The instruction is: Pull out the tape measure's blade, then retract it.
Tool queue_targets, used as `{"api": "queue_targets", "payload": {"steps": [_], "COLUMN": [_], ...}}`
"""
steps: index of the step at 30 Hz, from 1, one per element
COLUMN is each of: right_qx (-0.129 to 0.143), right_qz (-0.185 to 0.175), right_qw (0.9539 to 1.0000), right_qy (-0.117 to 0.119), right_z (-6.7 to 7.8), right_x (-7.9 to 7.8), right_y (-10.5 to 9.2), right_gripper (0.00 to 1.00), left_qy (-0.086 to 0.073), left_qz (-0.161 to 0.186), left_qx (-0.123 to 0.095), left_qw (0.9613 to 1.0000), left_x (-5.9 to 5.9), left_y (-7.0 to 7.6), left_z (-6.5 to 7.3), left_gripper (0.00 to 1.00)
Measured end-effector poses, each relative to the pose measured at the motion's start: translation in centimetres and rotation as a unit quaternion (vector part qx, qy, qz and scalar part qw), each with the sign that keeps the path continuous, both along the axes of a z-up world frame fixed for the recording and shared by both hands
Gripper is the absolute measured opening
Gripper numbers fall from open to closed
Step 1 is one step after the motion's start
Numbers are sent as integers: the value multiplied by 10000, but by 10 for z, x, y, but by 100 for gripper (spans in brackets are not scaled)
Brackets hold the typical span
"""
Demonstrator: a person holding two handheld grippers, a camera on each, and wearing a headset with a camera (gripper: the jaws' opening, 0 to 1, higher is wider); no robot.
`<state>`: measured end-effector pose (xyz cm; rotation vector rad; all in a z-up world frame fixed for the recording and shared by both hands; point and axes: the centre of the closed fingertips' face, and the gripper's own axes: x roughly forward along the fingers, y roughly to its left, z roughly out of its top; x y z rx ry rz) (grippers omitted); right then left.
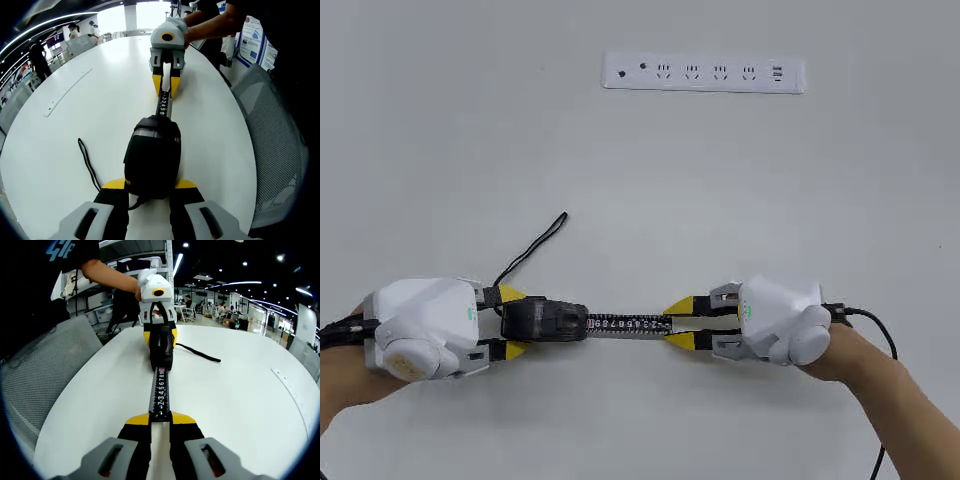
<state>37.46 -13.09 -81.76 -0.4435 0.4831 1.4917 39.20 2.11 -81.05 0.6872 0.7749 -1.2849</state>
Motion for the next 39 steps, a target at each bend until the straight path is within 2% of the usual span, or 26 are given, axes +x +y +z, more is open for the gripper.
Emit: {"api": "queue_targets", "payload": {"steps": [39], "right_qx": [-39], "right_qz": [-56], "right_qw": [10000], "right_qy": [57], "right_z": [2], "right_x": [-2], "right_y": [-27], "right_gripper": [11], "left_qy": [11], "left_qz": [2], "left_qx": [-2], "left_qw": [10000], "left_x": [0], "left_y": [0], "left_z": [1], "left_gripper": [28]}}
